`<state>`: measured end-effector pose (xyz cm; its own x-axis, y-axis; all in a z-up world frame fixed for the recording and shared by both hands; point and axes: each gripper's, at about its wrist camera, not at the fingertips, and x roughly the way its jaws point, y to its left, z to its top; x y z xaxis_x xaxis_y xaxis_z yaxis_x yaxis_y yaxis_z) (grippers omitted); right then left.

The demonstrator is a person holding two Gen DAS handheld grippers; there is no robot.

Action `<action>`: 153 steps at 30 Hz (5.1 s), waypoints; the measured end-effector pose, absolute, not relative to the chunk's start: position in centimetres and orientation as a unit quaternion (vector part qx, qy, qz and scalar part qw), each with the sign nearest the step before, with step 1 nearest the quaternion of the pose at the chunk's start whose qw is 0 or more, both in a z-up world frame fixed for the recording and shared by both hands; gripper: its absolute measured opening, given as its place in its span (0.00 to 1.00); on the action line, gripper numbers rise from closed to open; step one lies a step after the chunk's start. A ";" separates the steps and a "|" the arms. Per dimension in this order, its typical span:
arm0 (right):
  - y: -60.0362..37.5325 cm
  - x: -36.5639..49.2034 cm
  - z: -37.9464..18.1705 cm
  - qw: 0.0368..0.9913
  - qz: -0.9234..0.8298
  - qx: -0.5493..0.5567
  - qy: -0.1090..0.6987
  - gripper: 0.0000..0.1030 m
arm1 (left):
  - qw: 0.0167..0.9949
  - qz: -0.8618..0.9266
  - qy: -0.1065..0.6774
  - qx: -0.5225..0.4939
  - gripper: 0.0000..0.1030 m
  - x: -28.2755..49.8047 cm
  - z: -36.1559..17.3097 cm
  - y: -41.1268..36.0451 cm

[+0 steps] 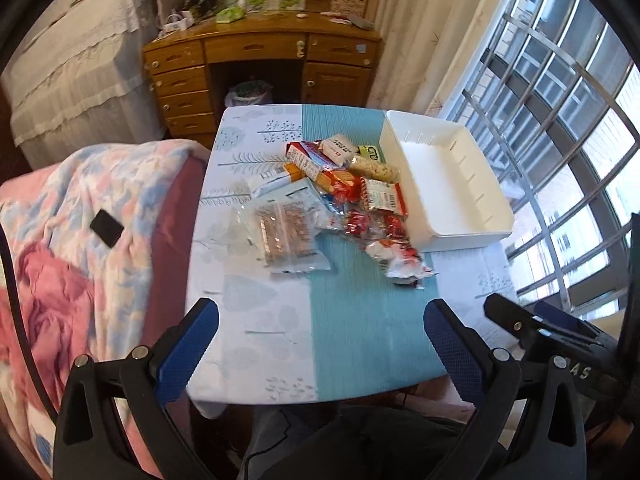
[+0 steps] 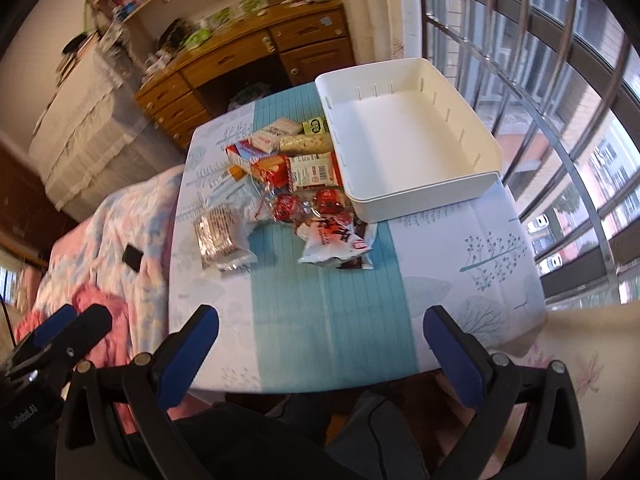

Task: Organize snacks
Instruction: 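Move both tools toward the snack pile on the table, then grasp the clear bread bag with the left tool while the right tool grasps the white-red snack bag, then lift both held snack bags and carry them over the white tray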

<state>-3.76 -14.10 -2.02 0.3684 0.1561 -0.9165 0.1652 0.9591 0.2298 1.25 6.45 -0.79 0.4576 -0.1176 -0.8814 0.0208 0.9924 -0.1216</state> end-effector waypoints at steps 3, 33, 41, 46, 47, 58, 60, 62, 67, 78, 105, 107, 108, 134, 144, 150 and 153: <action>-12.0 -3.9 -1.9 0.816 -0.026 0.163 0.554 1.00 | 0.850 -0.060 0.522 -0.040 0.99 2.2 -1.0 8.9; -5.4 -4.3 -3.5 0.824 -0.148 0.164 0.522 0.99 | 0.780 -0.124 0.613 -0.027 0.99 12.0 -7.4 15.2; -7.5 -0.6 -5.5 0.815 -0.129 0.160 0.541 0.99 | 0.753 -0.089 0.650 -0.044 0.99 15.5 -10.5 13.6; -8.7 2.2 -7.1 0.803 -0.114 0.149 0.566 0.99 | 0.734 -0.062 0.674 -0.054 0.99 17.8 -12.9 12.6; -8.9 2.8 -7.7 0.797 -0.109 0.145 0.576 0.99 | 0.730 -0.060 0.678 -0.056 0.99 18.1 -13.3 12.6; -10.4 7.2 -13.9 0.748 -0.058 0.097 0.654 0.93 | 0.678 -0.014 0.731 -0.084 0.95 21.8 -20.6 10.4; -10.6 7.7 -15.0 0.742 -0.058 0.085 0.663 0.92 | 0.677 -0.005 0.730 -0.099 0.93 22.3 -21.5 10.4; -10.9 8.1 -16.0 0.740 -0.058 0.082 0.665 0.92 | 0.673 0.004 0.732 -0.107 0.93 22.7 -22.5 10.4; -11.0 9.3 -18.4 0.736 -0.041 0.069 0.672 0.88 | 0.659 0.009 0.743 -0.119 0.89 23.2 -24.6 10.7; -10.7 11.1 -21.8 0.731 -0.031 0.053 0.680 0.60 | 0.643 -0.004 0.753 -0.137 0.73 23.9 -26.6 10.0; -7.8 6.3 -16.4 0.730 -0.088 0.139 0.663 0.48 | 0.698 -0.035 0.704 -0.121 0.69 18.4 -17.6 15.6; -6.5 5.9 -15.7 0.740 -0.084 0.138 0.653 0.48 | 0.714 -0.044 0.689 -0.117 0.69 17.5 -16.3 16.1; -6.3 5.8 -15.3 0.744 -0.082 0.137 0.648 0.48 | 0.721 -0.047 0.682 -0.115 0.69 17.0 -15.8 16.3; -2.0 1.5 -6.4 0.870 -0.003 0.075 0.488 0.48 | 0.829 -0.104 0.534 -0.131 0.69 10.3 -7.6 15.3; -7.0 3.9 -4.3 0.892 0.053 0.035 0.448 0.48 | 0.857 -0.094 0.479 -0.167 0.69 11.6 -4.7 9.6; -11.3 6.1 -3.7 0.894 0.076 0.020 0.440 0.48 | 0.868 -0.088 0.454 -0.183 0.69 12.9 -3.4 5.3; -13.6 7.1 -3.7 0.896 0.084 0.013 0.437 0.48 | 0.868 -0.083 0.453 -0.187 0.69 13.9 -3.4 2.9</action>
<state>7.09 -13.58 -3.70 0.6045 0.1616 -0.7800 -0.1385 0.9856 0.0968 13.88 2.88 -3.44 0.5762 -0.3130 -0.7550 -0.0257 0.9164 -0.3995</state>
